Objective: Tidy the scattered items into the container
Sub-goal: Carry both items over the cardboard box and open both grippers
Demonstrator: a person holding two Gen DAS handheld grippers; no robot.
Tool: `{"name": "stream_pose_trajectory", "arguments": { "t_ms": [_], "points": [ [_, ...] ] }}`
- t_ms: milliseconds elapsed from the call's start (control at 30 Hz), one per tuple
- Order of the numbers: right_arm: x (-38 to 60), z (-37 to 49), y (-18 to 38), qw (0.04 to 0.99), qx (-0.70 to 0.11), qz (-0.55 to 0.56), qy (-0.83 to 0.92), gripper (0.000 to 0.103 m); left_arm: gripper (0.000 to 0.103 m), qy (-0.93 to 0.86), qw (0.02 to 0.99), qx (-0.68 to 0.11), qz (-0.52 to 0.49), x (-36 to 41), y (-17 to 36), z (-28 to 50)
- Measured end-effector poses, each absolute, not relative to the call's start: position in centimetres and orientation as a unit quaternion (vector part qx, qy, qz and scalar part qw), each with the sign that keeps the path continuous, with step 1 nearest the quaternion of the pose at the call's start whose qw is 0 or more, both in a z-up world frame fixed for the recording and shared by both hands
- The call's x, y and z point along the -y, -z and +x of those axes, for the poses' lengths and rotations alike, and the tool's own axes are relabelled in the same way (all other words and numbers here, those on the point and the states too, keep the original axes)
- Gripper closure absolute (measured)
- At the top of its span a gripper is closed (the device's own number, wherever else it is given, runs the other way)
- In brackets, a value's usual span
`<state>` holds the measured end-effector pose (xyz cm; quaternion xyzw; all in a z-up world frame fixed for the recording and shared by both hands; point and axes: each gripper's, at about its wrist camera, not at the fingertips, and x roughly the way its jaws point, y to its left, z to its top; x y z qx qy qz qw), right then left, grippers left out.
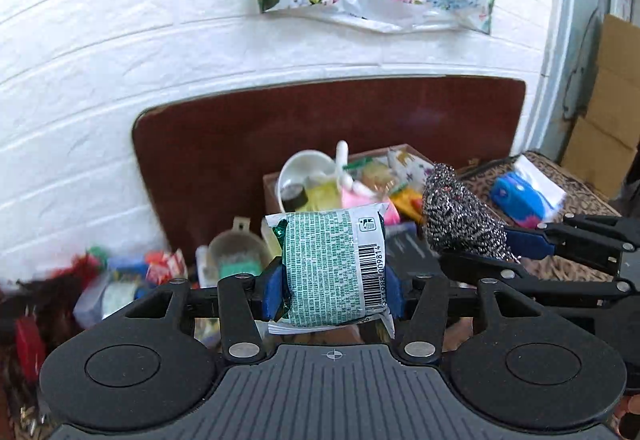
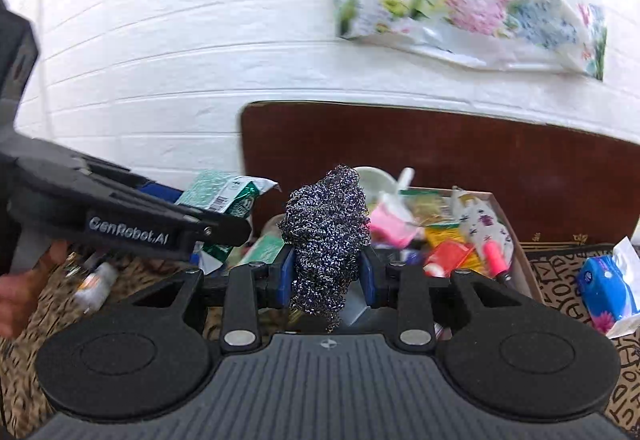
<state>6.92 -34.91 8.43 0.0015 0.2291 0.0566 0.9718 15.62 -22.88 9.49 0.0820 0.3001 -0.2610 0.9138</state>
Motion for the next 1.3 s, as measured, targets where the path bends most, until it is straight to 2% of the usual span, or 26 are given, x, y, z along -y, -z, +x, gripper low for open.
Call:
{"name": "stream_pose_trajectory", "arguments": {
  "t_ms": [500,533,567,600,667,700,800,967,1067,1133,1200,1300],
  "points": [
    [39.6,20.8,-4.4,0.957,-0.29,0.019,-0.019,0.065,0.049,0.249,0.902,-0.351,0.038,28.6,-4.2,29.8],
    [39.7,21.4,-4.1,0.956,-0.294,0.016,-0.02,0.064,0.044,0.251,0.9,-0.353,0.039,29.0,-3.8,30.3],
    [39.6,22.0,-3.7,0.954,-0.298,0.014,-0.022,0.063,0.037,0.253,0.898,-0.356,0.041,29.4,-3.4,30.8],
    [39.6,22.5,-3.5,0.953,-0.302,0.011,-0.024,0.061,0.036,0.256,0.897,-0.358,0.043,29.8,-3.0,31.2],
    [39.6,23.1,-3.0,0.951,-0.309,0.004,-0.024,0.052,0.024,0.258,0.897,-0.355,0.044,30.0,-2.5,31.5],
    [39.6,23.1,-2.9,0.951,-0.307,-0.002,-0.019,0.043,0.021,0.26,0.9,-0.348,0.043,29.8,-2.5,31.3],
    [39.8,22.1,-3.1,0.956,-0.294,-0.021,-0.013,0.033,0.019,0.27,0.902,-0.334,0.044,29.1,-2.9,30.8],
    [40.1,20.5,-4.0,0.96,-0.279,-0.013,-0.013,0.032,0.02,0.285,0.903,-0.317,0.055,28.7,-4.1,29.8],
    [40.0,19.9,-4.6,0.963,-0.27,-0.011,-0.012,0.041,0.02,0.288,0.902,-0.316,0.059,28.8,-4.3,29.6],
    [39.8,20.3,-4.6,0.96,-0.279,-0.014,-0.011,0.068,0.02,0.287,0.901,-0.319,0.062,28.9,-4.3,29.5],
    [39.7,20.6,-4.5,0.957,-0.289,-0.012,-0.014,0.077,0.02,0.286,0.9,-0.323,0.067,29.0,-4.0,29.5],
    [39.3,21.4,-3.9,0.954,-0.298,-0.021,-0.011,0.079,0.02,0.283,0.898,-0.329,0.077,29.3,-3.5,29.5]
  ]
}}
